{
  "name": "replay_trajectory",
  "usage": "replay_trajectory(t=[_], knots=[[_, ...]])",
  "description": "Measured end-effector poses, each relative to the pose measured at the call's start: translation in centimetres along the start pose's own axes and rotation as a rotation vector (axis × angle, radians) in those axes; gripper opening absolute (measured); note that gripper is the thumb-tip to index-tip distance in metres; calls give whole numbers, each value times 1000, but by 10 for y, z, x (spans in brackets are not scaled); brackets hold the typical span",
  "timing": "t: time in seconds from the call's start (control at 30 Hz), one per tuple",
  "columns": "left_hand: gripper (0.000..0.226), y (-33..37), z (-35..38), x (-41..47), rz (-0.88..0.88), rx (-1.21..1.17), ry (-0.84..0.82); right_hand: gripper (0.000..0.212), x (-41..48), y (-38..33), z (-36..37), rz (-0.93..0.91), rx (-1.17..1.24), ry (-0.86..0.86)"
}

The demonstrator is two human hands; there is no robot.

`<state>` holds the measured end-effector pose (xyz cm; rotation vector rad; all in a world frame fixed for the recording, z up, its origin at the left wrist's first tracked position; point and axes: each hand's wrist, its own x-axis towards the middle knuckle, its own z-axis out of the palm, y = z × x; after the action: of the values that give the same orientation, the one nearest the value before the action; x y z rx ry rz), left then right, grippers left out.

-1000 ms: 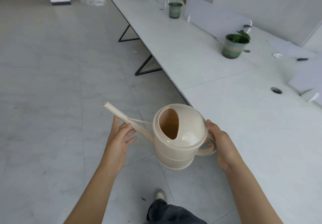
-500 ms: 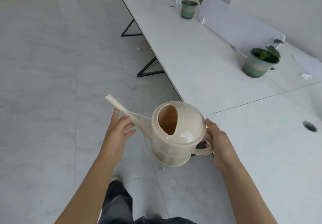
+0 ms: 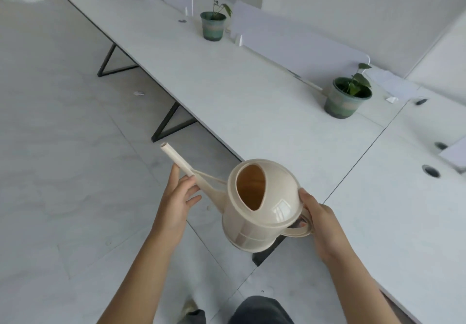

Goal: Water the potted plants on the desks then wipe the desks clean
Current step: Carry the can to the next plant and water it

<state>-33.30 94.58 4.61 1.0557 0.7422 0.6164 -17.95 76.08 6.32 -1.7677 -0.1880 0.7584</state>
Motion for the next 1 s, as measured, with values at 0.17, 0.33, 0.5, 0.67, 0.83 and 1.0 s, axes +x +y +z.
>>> replay_trajectory(t=[0.17, 0.33, 0.5, 0.67, 0.83, 1.0], knots=[[56, 8, 9, 58, -58, -19, -77, 42, 21, -12, 21, 27, 91, 142], [46, 12, 47, 115, -47, -12, -175, 36, 61, -27, 10, 22, 148, 211], [48, 20, 100, 167, -21, 43, -279, 41, 103, -51, -17, -46, 216, 278], [45, 26, 150, 215, 4, 77, -346, 41, 139, -74, -40, -86, 258, 307], [51, 22, 195, 250, -11, 137, -469, 35, 156, -81, -59, -60, 293, 392], [61, 8, 237, 281, -66, 191, -600, 36, 167, -86, -71, 1, 336, 512]])
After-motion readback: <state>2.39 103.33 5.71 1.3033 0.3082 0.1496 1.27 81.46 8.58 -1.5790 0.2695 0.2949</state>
